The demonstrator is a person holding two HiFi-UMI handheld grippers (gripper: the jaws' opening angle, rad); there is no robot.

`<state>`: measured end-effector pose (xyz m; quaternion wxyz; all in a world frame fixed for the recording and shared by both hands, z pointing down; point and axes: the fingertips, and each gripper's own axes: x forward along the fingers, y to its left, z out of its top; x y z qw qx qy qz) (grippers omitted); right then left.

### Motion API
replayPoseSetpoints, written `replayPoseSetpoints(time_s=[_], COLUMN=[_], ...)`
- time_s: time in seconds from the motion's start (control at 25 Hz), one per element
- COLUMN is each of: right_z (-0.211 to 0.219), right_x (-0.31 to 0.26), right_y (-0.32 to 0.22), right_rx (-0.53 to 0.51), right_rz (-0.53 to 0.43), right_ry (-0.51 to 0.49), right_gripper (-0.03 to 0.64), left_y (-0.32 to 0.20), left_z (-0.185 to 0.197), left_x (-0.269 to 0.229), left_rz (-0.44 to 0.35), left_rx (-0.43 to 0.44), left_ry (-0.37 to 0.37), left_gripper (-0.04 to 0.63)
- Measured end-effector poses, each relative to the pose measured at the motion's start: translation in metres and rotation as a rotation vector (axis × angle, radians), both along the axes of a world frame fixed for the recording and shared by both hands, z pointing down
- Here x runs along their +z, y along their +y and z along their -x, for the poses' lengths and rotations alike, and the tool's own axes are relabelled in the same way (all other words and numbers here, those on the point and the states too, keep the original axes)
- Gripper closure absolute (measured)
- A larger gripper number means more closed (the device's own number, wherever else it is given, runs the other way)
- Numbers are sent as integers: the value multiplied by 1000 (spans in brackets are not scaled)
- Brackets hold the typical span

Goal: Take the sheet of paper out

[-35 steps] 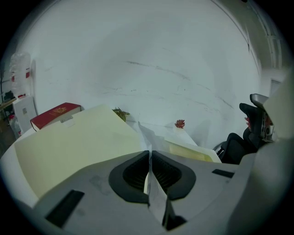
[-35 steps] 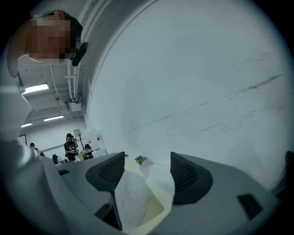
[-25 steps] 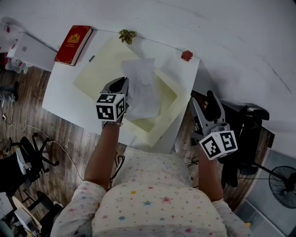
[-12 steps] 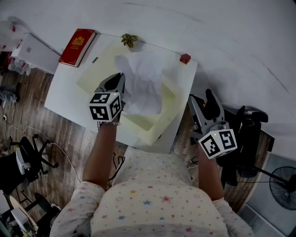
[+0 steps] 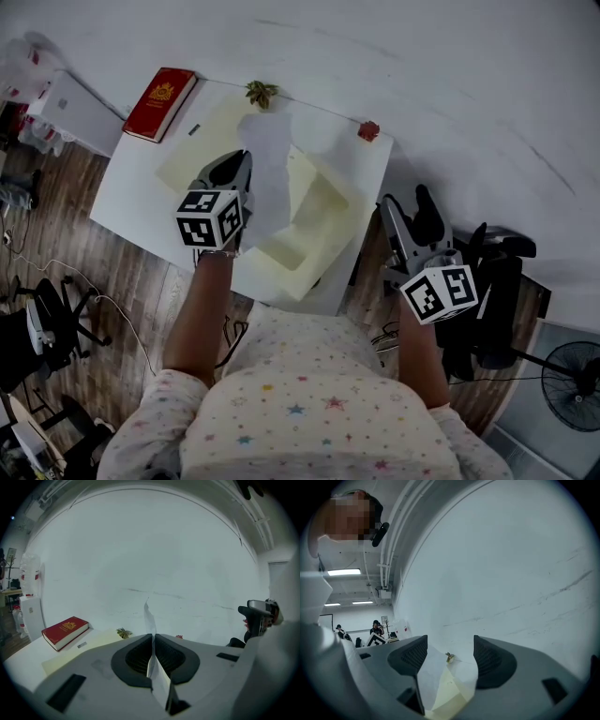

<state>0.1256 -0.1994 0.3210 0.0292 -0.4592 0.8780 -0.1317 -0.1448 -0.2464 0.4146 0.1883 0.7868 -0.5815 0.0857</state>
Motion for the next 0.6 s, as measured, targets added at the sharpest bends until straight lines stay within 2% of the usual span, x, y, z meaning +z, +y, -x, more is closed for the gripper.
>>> replayPoseSetpoints(time_s=[0.6], right_z=[-8], right_x=[-19], right_y=[1], right_rx=[-17], right_rz=[-42], right_ry=[-16], right_gripper=[328], left_y=[16], left_z=[-8], left_x=[-58], left_rz=[-128], left_rx=[-40], left_ry=[36], left_gripper=[569])
